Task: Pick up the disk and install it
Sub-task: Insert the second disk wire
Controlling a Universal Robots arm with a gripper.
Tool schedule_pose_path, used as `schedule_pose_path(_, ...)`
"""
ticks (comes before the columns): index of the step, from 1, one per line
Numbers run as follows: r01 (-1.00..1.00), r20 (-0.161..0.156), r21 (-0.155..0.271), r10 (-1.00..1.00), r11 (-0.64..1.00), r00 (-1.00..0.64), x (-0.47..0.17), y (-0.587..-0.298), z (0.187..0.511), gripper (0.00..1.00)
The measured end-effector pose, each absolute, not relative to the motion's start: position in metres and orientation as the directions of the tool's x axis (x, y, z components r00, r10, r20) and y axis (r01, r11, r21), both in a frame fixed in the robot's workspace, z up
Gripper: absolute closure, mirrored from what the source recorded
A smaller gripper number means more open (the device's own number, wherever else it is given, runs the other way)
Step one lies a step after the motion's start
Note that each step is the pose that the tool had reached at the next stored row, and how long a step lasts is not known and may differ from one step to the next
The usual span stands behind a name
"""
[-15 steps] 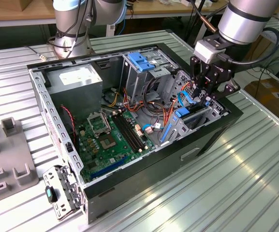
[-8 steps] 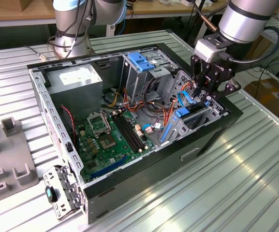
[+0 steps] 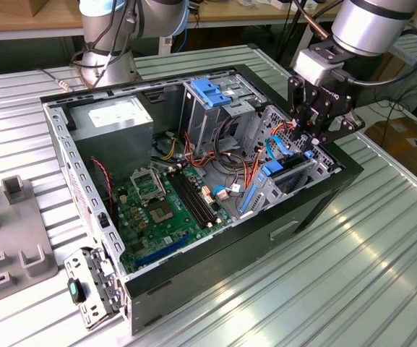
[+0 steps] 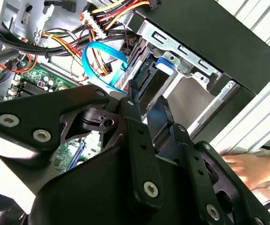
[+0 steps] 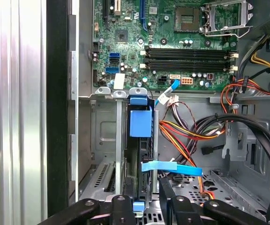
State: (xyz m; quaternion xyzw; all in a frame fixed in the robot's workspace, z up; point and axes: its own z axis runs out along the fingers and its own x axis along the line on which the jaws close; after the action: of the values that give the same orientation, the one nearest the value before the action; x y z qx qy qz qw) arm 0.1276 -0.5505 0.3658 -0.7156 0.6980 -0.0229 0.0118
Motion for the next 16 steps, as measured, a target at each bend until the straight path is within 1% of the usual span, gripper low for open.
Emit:
schedule_pose_path(11,-0.998,0.017,-0.049,-0.999,-0.028,0.027,0.1278,-0.5502,0.3693,0.64)
schedule_pose_path(16,-0.996,0.017,-0.049,-0.997,-0.076,0.075,0.13,-0.5502,0.3695,0.64)
